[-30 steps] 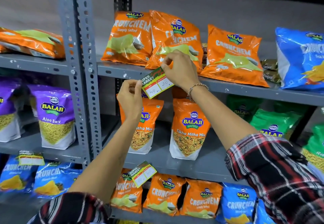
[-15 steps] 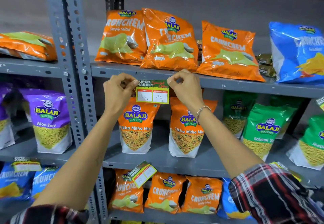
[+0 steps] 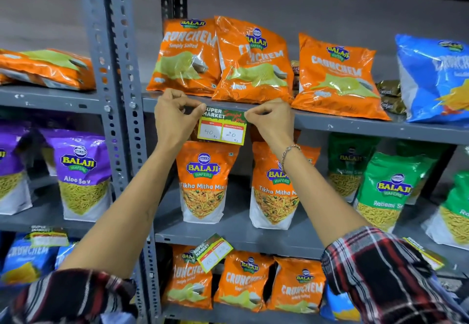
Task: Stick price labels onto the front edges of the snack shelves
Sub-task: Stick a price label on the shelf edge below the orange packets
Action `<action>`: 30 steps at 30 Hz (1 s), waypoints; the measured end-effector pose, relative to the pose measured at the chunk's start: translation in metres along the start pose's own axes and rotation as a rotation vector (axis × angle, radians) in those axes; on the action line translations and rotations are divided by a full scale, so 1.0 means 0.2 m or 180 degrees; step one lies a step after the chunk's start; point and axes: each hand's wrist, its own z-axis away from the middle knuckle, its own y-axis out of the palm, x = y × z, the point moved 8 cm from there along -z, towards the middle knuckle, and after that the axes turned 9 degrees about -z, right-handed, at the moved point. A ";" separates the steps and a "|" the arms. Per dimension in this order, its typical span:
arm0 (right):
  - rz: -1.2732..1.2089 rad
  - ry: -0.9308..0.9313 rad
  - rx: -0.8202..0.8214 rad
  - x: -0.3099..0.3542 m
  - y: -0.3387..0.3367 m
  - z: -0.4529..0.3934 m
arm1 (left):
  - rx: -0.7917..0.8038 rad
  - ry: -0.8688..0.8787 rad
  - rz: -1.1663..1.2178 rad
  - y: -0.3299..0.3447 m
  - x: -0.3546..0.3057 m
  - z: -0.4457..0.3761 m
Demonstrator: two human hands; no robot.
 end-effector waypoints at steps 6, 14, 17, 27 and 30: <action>0.0032 -0.0055 0.0002 -0.01 0.01 -0.01 | -0.0040 -0.0005 0.0153 0.00 0.03 0.01; -0.0020 -0.0116 -0.0119 -0.02 0.01 -0.02 | -0.0156 0.0045 0.0277 0.02 0.04 0.02; -0.0015 -0.0108 -0.0149 -0.03 0.02 -0.02 | -0.0186 0.0039 0.0256 0.03 0.05 0.02; -0.0037 -0.0119 -0.0163 -0.02 0.00 0.00 | -0.0158 0.0071 0.0480 0.02 0.06 0.04; -0.0100 -0.0071 -0.0138 -0.01 0.01 0.00 | -0.0114 0.0067 0.0514 0.02 0.06 0.04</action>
